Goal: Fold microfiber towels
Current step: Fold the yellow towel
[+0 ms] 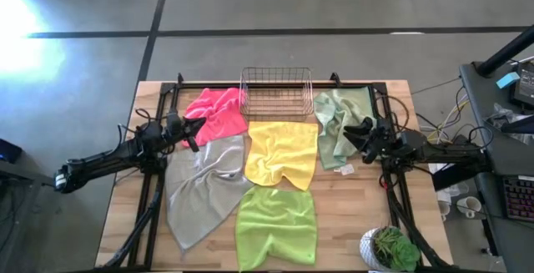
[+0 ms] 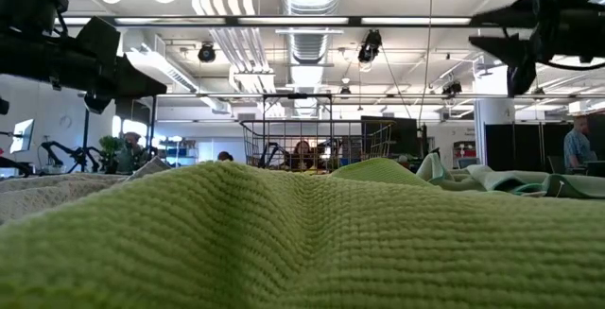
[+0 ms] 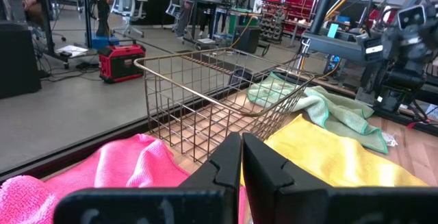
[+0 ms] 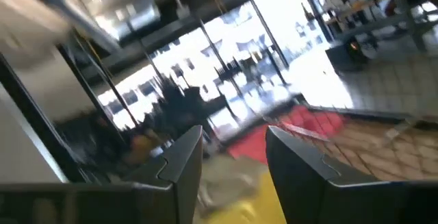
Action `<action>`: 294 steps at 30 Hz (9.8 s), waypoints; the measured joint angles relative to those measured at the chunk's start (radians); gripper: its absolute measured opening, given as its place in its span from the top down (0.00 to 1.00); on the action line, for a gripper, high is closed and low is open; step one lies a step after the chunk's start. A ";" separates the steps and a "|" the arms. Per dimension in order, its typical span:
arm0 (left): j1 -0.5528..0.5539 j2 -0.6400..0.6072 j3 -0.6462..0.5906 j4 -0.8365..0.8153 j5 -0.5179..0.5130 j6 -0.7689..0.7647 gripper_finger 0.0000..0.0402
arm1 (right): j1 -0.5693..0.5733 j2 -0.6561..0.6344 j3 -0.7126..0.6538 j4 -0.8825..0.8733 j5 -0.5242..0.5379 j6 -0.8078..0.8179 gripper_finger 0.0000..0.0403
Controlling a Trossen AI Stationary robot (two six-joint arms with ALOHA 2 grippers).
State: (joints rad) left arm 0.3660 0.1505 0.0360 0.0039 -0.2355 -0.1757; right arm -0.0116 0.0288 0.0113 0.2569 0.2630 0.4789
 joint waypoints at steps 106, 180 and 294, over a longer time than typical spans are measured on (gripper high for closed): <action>0.000 0.000 0.000 0.041 0.000 -0.001 1.00 | 0.249 1.590 1.025 -0.798 -0.315 -0.159 0.63; 0.000 0.000 0.000 0.041 0.000 0.000 1.00 | 0.220 1.693 1.057 -0.855 -0.215 -0.070 0.92; -0.530 1.448 0.668 0.271 0.162 0.023 0.59 | 0.070 1.550 1.403 -1.238 -0.093 0.266 0.98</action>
State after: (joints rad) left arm -0.1643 1.5986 0.7044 0.2745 -0.0736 -0.1532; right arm 0.0581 1.5792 1.4143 -0.9814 0.1699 0.7448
